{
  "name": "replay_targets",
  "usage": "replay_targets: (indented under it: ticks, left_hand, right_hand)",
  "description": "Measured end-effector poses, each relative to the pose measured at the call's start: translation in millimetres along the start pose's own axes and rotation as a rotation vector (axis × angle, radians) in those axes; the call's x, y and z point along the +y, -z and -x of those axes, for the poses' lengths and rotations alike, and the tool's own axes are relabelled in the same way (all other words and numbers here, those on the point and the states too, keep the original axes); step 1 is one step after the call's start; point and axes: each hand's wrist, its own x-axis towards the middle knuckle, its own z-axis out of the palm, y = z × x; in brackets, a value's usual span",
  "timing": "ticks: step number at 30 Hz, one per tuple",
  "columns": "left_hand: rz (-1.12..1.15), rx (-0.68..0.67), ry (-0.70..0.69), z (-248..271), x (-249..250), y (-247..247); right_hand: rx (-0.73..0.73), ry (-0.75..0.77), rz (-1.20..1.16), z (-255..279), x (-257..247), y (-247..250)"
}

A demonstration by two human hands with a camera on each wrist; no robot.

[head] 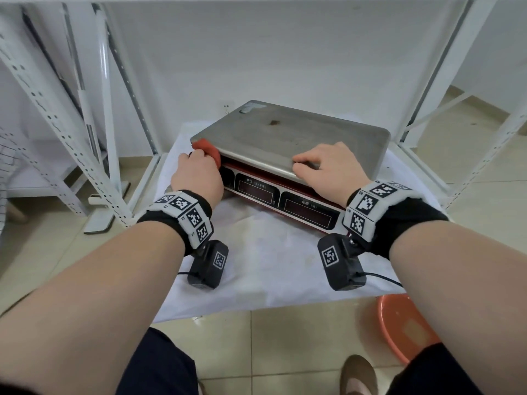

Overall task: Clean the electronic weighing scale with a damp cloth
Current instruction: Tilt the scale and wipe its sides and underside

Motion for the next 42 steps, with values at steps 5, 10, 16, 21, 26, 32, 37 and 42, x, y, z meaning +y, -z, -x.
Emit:
replay_targets:
  ticks: [5,10,16,21,26,32,37,42]
  left_hand:
    - [0.351,0.085,0.049,4,-3,9]
    - [0.221,0.111,0.006,11,-5,8]
    - [0.108,0.048,-0.012,11,-16,2]
    - [0.116,0.008,-0.053,4,-10,1]
    - [0.072,-0.025,-0.155,12,9,3]
    - [0.172,0.020,-0.307,33,21,-1]
    - [0.308,0.057,-0.509,59,43,-11]
    - [0.344,-0.001,-0.569,68,51,-9]
  right_hand:
    - [-0.035,0.036,0.065,3,0,4]
    - [-0.005,0.069,0.203,8,0,10]
    - [0.063,0.091,0.329,12,-8,10]
    - [0.108,0.104,0.338,12,-11,11]
    - [0.128,0.108,0.332,13,-12,11]
    - [0.132,0.106,0.335,14,-14,10]
    - [0.146,0.068,0.349,19,-17,11]
    - [0.083,0.011,0.354,24,-17,18]
